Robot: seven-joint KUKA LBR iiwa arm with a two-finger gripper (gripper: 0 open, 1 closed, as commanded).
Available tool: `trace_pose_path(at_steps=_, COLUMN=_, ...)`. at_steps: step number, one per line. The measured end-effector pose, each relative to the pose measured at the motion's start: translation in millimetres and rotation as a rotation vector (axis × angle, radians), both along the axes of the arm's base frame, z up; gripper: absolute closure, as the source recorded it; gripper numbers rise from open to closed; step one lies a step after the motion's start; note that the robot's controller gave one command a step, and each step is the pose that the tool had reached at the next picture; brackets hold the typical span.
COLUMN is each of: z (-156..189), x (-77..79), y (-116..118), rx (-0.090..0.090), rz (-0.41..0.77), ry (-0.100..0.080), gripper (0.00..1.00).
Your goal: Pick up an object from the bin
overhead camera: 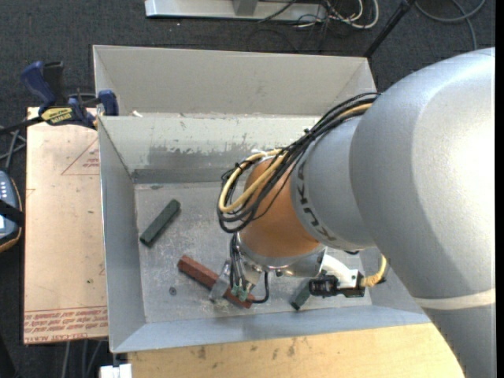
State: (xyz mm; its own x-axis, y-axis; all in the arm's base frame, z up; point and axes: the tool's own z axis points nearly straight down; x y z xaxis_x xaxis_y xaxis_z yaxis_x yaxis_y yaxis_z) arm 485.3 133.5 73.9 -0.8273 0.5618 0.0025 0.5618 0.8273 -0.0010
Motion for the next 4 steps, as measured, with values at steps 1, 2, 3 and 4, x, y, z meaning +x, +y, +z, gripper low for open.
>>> trace_pose_path(at_steps=1, z=8.8, x=0.1, y=-0.2, rx=0.0, rz=0.0, ry=-0.001, gripper=1.0)
trace_pose_path(at_steps=2, z=15.6, x=0.5, y=-0.1, rx=0.0, rz=0.0, ry=-0.003, gripper=1.0)
trace_pose_path(at_steps=3, z=21.1, x=0.4, y=-0.1, rx=0.0, rz=0.0, ry=-0.003, gripper=1.0)
trace_pose_path(at_steps=4, z=25.4, x=0.8, y=0.0, rx=0.0, rz=0.0, ry=-0.004, gripper=1.0)
